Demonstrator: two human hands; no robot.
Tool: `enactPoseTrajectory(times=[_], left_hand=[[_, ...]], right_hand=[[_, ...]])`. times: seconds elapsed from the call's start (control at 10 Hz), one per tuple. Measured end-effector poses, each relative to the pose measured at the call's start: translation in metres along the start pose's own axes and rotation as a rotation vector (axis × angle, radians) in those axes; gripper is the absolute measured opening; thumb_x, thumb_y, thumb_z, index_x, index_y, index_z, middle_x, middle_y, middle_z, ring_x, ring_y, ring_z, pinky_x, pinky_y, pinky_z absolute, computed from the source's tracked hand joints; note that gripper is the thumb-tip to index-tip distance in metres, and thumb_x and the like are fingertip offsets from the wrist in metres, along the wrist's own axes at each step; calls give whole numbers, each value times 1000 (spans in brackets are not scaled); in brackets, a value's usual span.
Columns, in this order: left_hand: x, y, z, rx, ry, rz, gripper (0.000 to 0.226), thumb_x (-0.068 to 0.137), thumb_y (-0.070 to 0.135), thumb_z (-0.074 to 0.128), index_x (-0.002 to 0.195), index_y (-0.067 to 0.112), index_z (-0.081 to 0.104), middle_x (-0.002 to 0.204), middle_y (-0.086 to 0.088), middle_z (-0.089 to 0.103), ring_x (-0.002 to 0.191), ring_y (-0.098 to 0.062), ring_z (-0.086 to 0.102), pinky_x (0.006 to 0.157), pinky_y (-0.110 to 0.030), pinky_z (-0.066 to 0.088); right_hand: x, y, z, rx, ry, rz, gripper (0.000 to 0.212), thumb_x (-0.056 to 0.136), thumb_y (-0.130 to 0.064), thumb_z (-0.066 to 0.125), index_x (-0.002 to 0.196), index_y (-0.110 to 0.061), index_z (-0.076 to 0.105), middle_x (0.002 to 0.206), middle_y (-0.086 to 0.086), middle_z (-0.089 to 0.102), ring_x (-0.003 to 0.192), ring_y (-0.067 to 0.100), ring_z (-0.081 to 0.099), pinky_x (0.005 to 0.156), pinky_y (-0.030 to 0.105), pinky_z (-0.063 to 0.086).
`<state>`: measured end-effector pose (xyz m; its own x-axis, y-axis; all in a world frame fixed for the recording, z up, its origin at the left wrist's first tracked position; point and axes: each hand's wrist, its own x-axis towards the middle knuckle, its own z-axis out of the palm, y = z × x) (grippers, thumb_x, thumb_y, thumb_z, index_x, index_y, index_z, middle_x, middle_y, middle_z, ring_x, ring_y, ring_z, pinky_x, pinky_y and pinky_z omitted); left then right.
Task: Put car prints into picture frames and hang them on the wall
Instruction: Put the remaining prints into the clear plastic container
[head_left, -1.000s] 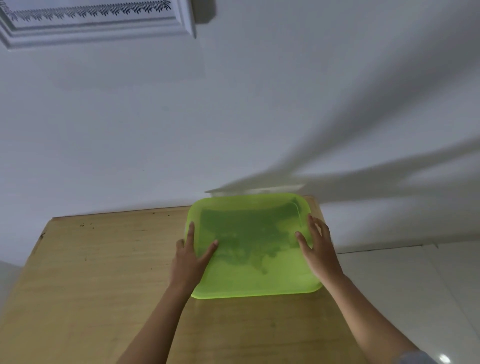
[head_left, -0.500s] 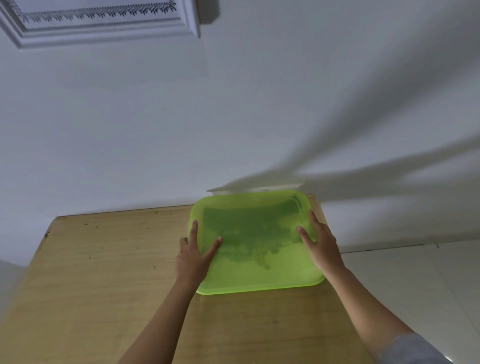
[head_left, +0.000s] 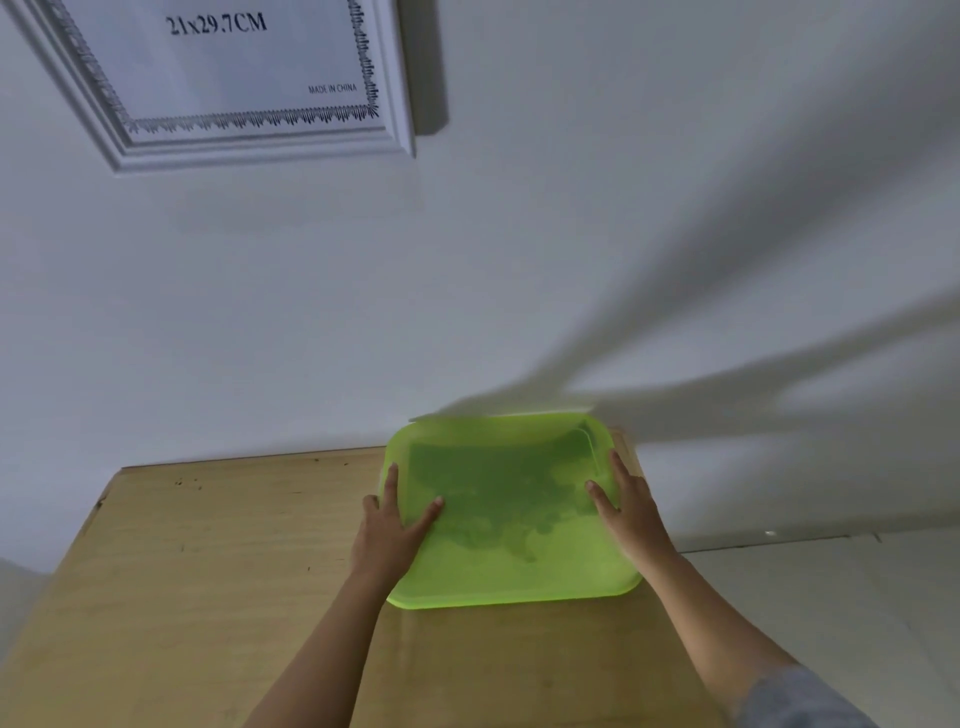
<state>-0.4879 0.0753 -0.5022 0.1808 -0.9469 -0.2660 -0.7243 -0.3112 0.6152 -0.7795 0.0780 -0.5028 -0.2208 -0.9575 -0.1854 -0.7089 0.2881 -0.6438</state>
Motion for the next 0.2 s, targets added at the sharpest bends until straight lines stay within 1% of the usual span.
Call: enactPoseTrajectory(times=[0.1,0.2], left_hand=[[-1,1,-2,10,2,17,89,77,70,48,147,35,5,129,-11,32,115,-34,48,89,-42,46],[-4,2,-3,7,-20,8,89,78,69,48,147,36,2,129,-10,31,116,-32,48,90,-40,45]], right_hand=[[-1,-3,-5,47,-23,9,67,93,-42,46,148,-24,13,138,18,38,124,31,43,97,36,38],[-5,-7,-7,85,-48,22,67,93,-42,46,148,-25,12,140,16,35,125,31,42,95,35,38]])
